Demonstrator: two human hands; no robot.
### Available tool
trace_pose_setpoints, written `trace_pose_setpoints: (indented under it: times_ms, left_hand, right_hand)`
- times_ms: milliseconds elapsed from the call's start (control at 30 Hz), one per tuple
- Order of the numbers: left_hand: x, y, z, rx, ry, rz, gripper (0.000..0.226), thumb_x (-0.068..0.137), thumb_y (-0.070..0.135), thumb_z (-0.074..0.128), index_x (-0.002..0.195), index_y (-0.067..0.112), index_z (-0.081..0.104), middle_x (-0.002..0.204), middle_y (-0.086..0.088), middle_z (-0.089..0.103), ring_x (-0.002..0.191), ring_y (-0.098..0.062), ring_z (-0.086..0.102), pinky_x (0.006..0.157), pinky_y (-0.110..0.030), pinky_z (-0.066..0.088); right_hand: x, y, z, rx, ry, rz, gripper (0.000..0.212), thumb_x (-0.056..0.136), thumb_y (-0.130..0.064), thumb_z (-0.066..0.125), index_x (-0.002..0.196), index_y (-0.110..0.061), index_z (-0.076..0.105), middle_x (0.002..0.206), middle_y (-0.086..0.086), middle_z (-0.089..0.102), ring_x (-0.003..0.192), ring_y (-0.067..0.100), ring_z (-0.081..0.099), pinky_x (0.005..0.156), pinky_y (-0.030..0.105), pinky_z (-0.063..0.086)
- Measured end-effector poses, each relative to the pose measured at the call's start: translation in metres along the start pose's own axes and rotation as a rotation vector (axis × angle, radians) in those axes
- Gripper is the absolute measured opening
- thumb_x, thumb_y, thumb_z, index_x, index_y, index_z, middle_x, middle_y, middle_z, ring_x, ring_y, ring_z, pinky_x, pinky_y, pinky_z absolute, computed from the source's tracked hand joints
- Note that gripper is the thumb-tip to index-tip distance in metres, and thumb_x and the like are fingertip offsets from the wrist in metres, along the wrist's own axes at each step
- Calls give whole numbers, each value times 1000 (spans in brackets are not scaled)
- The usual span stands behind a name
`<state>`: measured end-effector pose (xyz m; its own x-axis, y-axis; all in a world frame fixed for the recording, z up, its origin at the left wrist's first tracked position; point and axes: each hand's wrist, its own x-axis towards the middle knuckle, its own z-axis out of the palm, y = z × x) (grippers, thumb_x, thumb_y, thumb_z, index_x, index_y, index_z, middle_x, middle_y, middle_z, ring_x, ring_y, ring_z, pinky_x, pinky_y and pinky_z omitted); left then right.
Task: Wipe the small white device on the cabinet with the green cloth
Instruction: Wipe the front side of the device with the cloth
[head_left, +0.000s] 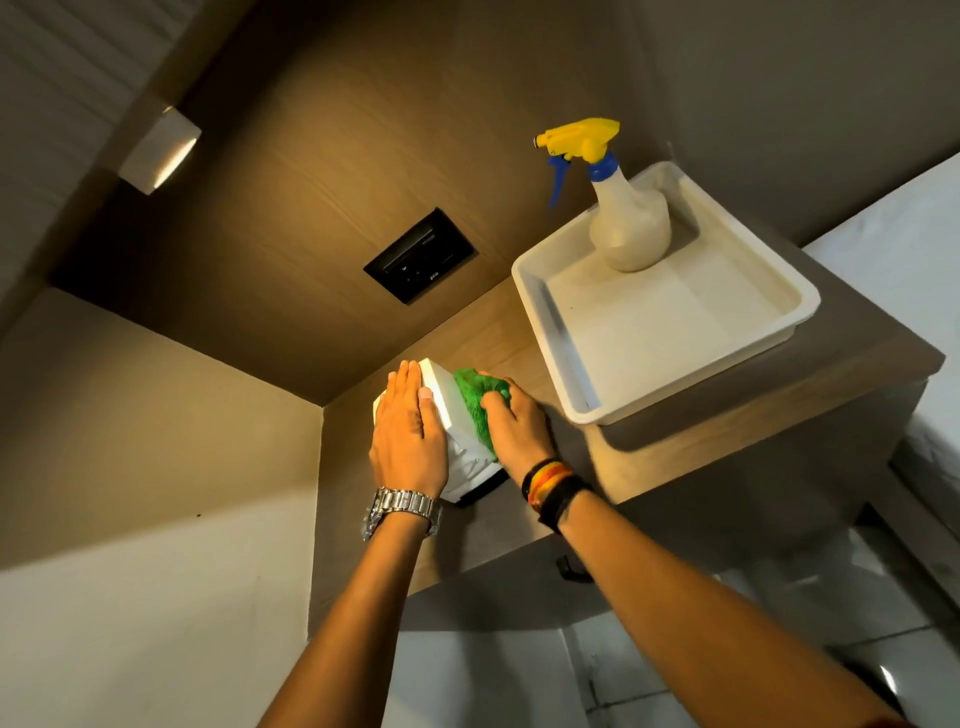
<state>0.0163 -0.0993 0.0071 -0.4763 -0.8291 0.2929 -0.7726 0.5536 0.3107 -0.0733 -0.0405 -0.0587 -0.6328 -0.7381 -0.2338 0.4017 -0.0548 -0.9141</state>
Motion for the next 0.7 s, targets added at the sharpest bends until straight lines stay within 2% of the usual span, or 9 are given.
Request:
trace_pose_setpoints:
  times_ms: [67,100,133,267,333,433,500,600,700]
  left_hand:
    - [1,1,0,-1,1,-2,48,106,33,34,152,21,40,160,0,38,149,-18,32,121,-44,29]
    - [0,1,-1,-4,-1,-3,49,105,35,32,152,21,40,160,0,38,149,-18,32,120,-45,30]
    - [0,1,0,-9,-3,-4,50,105,36,31,152,21,41,159,0,38,149,-19,33,120,-45,31]
    - [1,-1,0,-22,2,11,46,107,31,35,151,22,43,159,0,38,149,-18,32,120,-44,31]
    - [1,-1,1,-13,0,20,45,107,29,36,151,22,43,159,2,38,149,-17,32,120,-43,30]
    - [1,0,0,5,2,14,45,107,30,35,151,22,43,159,3,38,149,-16,31,121,-43,29]
    - [1,0,0,-1,2,12,46,107,30,35,151,22,43,159,3,38,149,-15,31,121,-42,28]
    - [1,1,1,-16,12,-5,46,107,32,34,152,22,42,159,2,39,148,-18,34,120,-44,31]
    - [-1,4,0,-30,22,-2,52,104,38,31,151,22,43,158,1,40,148,-19,35,120,-46,32]
  right_hand:
    - [20,-18,6,49,-30,68,37,83,-27,47,105,-14,72,100,7,75,91,26,67,78,32,56]
    - [25,-25,9,77,-56,58,35,84,-23,48,105,-13,73,101,8,76,91,25,67,74,29,55]
    - [26,-31,12,95,-86,22,35,87,-18,48,109,-14,74,107,6,76,95,23,68,76,26,54]
    - [-3,-33,8,109,-186,-155,45,94,-10,46,135,-19,64,139,-5,64,124,8,60,101,14,46]
    - [-28,-20,0,94,-195,-227,47,96,-12,45,140,-20,58,144,-8,59,130,1,54,103,8,42]
    - [-43,-6,-3,160,-151,-231,48,94,-16,44,138,-19,59,134,-11,63,121,-10,57,94,5,44]
    - [-26,-11,3,135,-111,-204,45,95,-16,43,135,-19,62,131,-7,66,117,-3,62,94,11,50]
    - [12,-31,13,116,-91,-112,40,94,-11,44,124,-16,70,123,2,72,110,17,67,96,28,55]
    - [21,-39,16,117,-112,-127,41,91,-9,45,119,-17,73,119,-1,75,107,15,68,94,24,53]
